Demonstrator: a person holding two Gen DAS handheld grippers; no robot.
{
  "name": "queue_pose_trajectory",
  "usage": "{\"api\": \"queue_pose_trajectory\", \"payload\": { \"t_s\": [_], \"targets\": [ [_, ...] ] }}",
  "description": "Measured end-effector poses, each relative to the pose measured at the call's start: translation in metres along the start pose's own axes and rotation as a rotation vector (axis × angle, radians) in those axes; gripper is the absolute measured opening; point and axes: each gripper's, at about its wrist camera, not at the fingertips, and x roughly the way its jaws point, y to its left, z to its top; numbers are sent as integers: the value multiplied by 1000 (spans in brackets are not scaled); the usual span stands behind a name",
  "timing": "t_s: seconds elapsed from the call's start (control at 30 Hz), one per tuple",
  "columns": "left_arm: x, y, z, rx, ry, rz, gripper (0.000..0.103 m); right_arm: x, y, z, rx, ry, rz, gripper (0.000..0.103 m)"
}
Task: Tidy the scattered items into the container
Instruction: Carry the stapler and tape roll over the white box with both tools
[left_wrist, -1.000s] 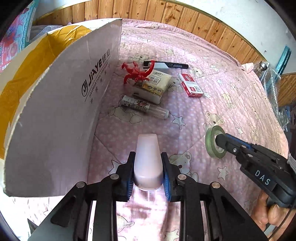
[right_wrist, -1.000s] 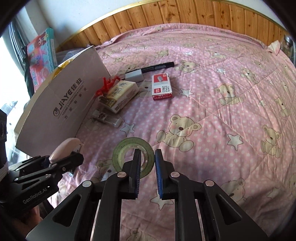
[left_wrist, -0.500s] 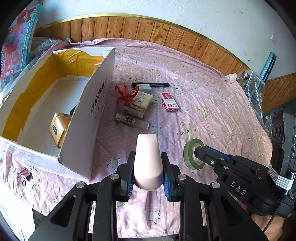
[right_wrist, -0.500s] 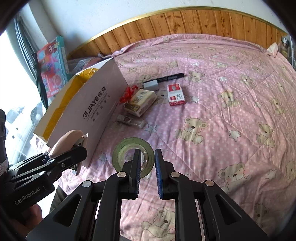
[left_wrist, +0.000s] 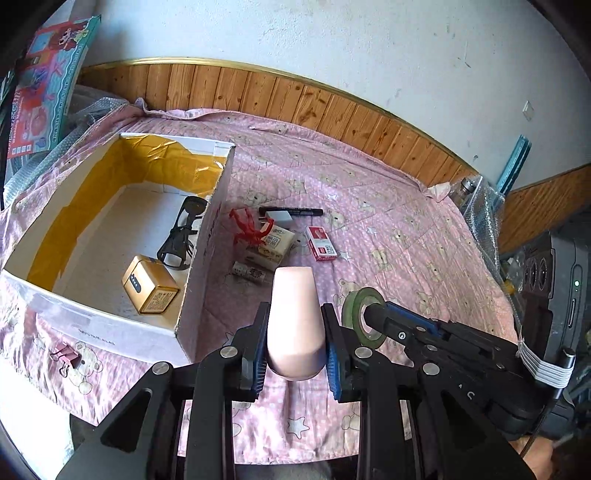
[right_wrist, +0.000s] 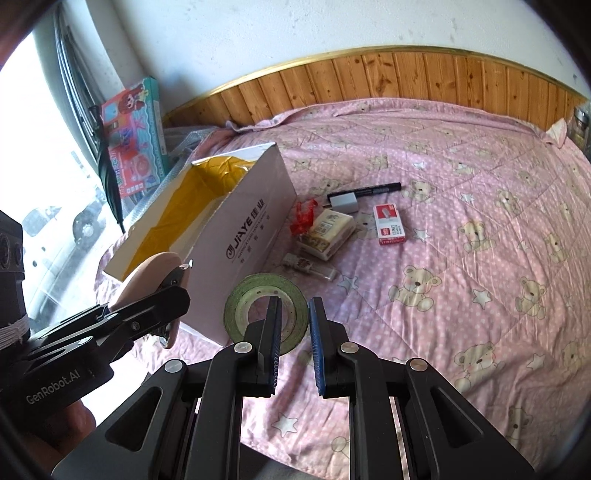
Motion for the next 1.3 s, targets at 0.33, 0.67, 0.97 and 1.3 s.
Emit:
{"api": "queue_pose_trajectory", "payload": {
  "t_s": [0.33, 0.67, 0.97, 1.3],
  "targets": [
    [-30, 34, 14, -69, -59, -30, 27, -3, 47, 25, -60, -20, 45, 15],
    [-54, 92, 37, -154, -129, 21, 27, 16, 98, 51, -135, -17, 99, 15],
    [-53, 145, 51, -229, -122, 82, 27, 52, 143, 68, -222, 19, 135, 15],
    [-20, 179, 67, -242, -36, 160, 27, 118, 162, 92, -255, 129, 131, 15]
  ]
}}
